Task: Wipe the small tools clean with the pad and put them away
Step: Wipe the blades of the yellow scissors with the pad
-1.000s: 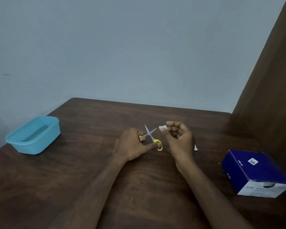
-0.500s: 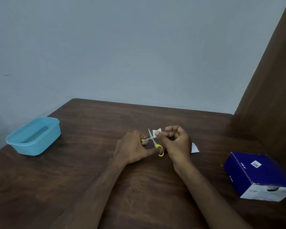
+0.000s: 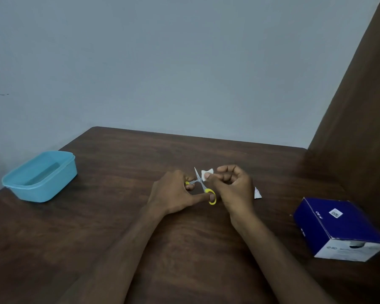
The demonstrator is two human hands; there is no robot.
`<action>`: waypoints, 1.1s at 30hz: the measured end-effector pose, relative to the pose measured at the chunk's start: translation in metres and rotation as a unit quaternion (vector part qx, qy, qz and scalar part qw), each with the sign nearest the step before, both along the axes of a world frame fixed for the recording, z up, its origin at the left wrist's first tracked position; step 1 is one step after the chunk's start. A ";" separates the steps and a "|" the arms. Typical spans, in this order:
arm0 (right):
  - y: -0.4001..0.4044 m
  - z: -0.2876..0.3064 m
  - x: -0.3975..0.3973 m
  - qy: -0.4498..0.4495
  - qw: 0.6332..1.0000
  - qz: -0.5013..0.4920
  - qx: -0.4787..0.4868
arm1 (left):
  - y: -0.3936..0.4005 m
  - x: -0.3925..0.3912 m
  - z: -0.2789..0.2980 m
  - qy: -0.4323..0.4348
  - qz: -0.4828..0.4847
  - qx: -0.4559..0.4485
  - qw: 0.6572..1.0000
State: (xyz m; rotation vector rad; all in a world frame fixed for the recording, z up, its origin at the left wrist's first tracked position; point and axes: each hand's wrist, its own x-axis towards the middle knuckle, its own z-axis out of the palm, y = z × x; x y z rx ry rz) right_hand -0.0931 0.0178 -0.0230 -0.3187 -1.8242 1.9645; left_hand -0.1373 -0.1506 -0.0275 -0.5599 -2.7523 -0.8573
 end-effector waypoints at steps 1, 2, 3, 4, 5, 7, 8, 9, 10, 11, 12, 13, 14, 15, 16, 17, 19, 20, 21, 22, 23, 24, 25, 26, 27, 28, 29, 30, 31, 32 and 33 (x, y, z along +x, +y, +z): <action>0.002 -0.001 -0.003 -0.002 1.000 -0.020 0.007 | 0.001 0.001 0.001 0.000 0.008 -0.006 1.000; 0.005 -0.001 -0.005 -0.002 0.999 -0.044 0.009 | 0.002 0.001 0.001 0.002 0.013 -0.008 1.000; 0.008 -0.002 -0.006 0.003 0.998 -0.068 0.008 | 0.002 0.002 0.002 0.000 0.016 -0.006 1.000; 0.011 -0.002 -0.007 0.011 0.996 -0.089 0.006 | 0.002 0.002 0.002 -0.004 0.018 0.000 1.000; 0.013 0.000 -0.007 0.022 0.995 -0.101 0.004 | 0.002 0.003 0.003 -0.008 0.018 0.003 1.000; 0.015 0.005 -0.006 0.053 0.994 -0.094 0.021 | 0.002 0.003 0.003 -0.011 0.017 -0.006 1.000; 0.014 0.007 -0.005 0.071 0.994 -0.078 0.043 | 0.002 0.002 0.002 -0.010 0.018 -0.014 1.000; 0.011 0.010 -0.003 0.088 0.992 -0.057 0.069 | 0.002 0.002 0.003 -0.007 0.020 -0.021 1.000; 0.008 0.011 -0.002 0.100 0.990 -0.035 0.093 | 0.002 0.001 0.003 -0.008 0.021 -0.025 0.999; 0.004 0.011 0.000 0.108 0.987 -0.014 0.120 | 0.002 0.001 0.004 -0.009 0.019 -0.029 0.999; 0.001 0.010 0.002 0.114 0.981 0.001 0.156 | 0.002 0.001 0.004 -0.013 0.011 -0.031 0.999; -0.001 0.008 0.004 0.121 0.972 0.008 0.200 | 0.002 0.001 0.004 -0.014 0.001 -0.032 0.999; -0.002 0.006 0.004 0.124 0.962 0.012 0.241 | 0.002 0.001 0.004 -0.016 -0.008 -0.028 0.999; -0.002 0.004 0.005 0.123 0.955 0.014 0.268 | 0.002 0.001 0.005 -0.019 -0.011 -0.025 0.999; -0.003 0.003 0.005 0.121 0.953 0.022 0.277 | 0.002 0.002 0.006 -0.021 -0.008 -0.024 0.999; -0.004 0.003 0.005 0.119 0.950 0.026 0.288 | 0.002 0.003 0.007 -0.022 -0.002 -0.027 0.999; -0.005 0.001 0.003 0.129 0.939 0.019 0.318 | 0.002 0.003 0.008 -0.023 0.004 -0.031 0.999; -0.005 0.000 0.002 0.132 0.936 0.010 0.326 | 0.002 0.004 0.008 -0.025 0.003 -0.029 0.999; -0.006 0.000 0.002 0.128 0.938 0.000 0.323 | 0.001 0.005 0.008 -0.024 -0.001 -0.026 0.999; -0.006 -0.001 0.000 0.118 0.943 -0.010 0.310 | 0.001 0.005 0.008 -0.023 -0.007 -0.023 0.999; -0.006 -0.001 -0.003 0.103 0.951 -0.020 0.291 | 0.001 0.006 0.007 -0.020 -0.014 -0.025 0.999; -0.007 -0.002 -0.006 0.091 0.958 -0.028 0.270 | 0.001 0.006 0.007 -0.017 -0.016 -0.027 0.999; -0.007 -0.002 -0.010 0.086 0.964 -0.036 0.247 | 0.002 0.007 0.008 -0.012 -0.015 -0.031 0.999; -0.008 0.000 -0.013 0.087 0.973 -0.043 0.210 | 0.003 0.008 0.009 -0.010 -0.010 -0.032 0.999; -0.007 0.003 -0.017 0.094 0.982 -0.051 0.154 | 0.002 0.008 0.010 -0.008 -0.003 -0.029 1.000; -0.004 0.006 -0.019 0.100 0.989 -0.061 0.094 | 0.002 0.008 0.010 -0.010 0.001 -0.024 1.000; 0.001 0.007 -0.018 0.108 0.990 -0.073 0.050 | 0.002 0.009 0.010 -0.012 -0.002 -0.019 1.000; 0.007 0.009 -0.016 0.114 0.990 -0.082 0.027 | 0.002 0.009 0.009 -0.011 -0.004 -0.013 1.000; 0.013 0.009 -0.012 0.116 0.989 -0.084 0.025 | 0.002 0.010 0.009 -0.008 -0.003 -0.007 1.000; 0.016 0.008 -0.008 0.116 0.990 -0.079 0.034 | 0.002 0.010 0.008 -0.008 0.003 0.004 1.000; 0.018 0.006 -0.004 0.112 0.990 -0.067 0.047 | 0.002 0.010 0.008 -0.012 0.015 0.019 1.000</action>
